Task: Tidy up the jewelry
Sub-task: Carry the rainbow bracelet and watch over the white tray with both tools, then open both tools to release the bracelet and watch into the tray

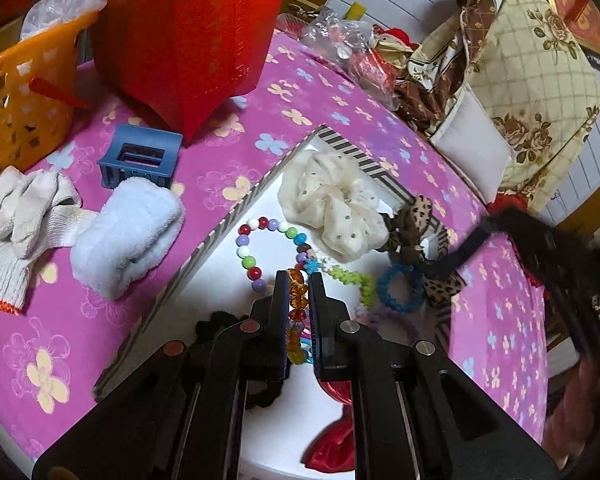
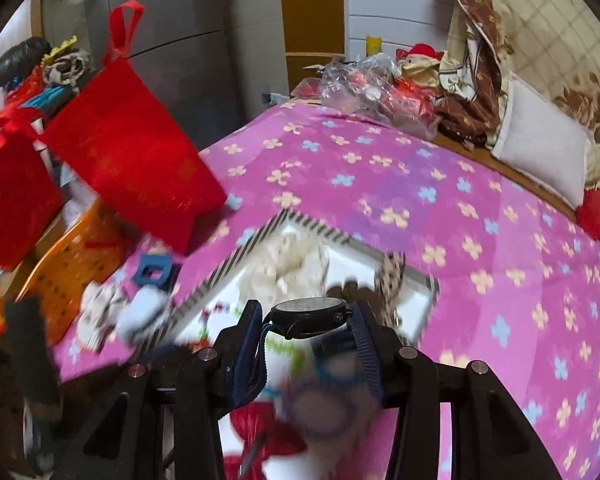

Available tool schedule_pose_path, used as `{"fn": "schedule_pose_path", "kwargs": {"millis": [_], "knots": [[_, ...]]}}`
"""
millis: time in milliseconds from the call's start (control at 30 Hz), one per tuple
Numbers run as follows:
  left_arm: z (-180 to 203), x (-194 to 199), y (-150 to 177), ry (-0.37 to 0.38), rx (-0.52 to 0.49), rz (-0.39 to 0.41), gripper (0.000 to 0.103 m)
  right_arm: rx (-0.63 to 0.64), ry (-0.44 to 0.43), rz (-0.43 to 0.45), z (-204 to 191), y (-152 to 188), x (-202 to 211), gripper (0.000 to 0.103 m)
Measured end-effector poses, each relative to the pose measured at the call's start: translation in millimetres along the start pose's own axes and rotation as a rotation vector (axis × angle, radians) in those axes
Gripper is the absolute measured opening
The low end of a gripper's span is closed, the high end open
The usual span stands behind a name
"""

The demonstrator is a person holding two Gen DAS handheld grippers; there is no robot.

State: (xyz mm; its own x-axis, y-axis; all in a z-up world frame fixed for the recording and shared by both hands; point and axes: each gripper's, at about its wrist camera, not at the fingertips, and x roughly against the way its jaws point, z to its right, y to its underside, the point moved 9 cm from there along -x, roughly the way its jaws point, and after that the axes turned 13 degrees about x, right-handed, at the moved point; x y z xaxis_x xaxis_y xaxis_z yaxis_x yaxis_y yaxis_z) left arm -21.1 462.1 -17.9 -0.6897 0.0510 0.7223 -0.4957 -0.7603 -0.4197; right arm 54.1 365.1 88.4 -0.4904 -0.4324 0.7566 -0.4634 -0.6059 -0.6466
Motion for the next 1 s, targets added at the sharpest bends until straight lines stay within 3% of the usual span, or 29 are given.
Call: {"fn": "schedule_pose_path", "kwargs": {"millis": [200, 433, 633, 867, 1000], "knots": [[-5, -15, 1, -0.056, -0.014, -0.018, 0.008, -0.012, 0.053, -0.077, 11, -11, -66, 0.045], [-10, -22, -1, -0.097, -0.011, -0.021, 0.008, -0.082, -0.034, -0.191, 13, 24, -114, 0.045], [-12, -23, -2, -0.125, -0.004, -0.013, 0.008, -0.11, -0.091, -0.232, 11, 34, -122, 0.046], [-14, -22, -3, -0.133, 0.006, -0.002, 0.009, -0.097, 0.001, -0.168, 30, 16, -93, 0.048], [-13, -16, -3, -0.131, 0.003, 0.012, 0.01, -0.083, 0.038, -0.159, 34, 22, -74, 0.048]]}}
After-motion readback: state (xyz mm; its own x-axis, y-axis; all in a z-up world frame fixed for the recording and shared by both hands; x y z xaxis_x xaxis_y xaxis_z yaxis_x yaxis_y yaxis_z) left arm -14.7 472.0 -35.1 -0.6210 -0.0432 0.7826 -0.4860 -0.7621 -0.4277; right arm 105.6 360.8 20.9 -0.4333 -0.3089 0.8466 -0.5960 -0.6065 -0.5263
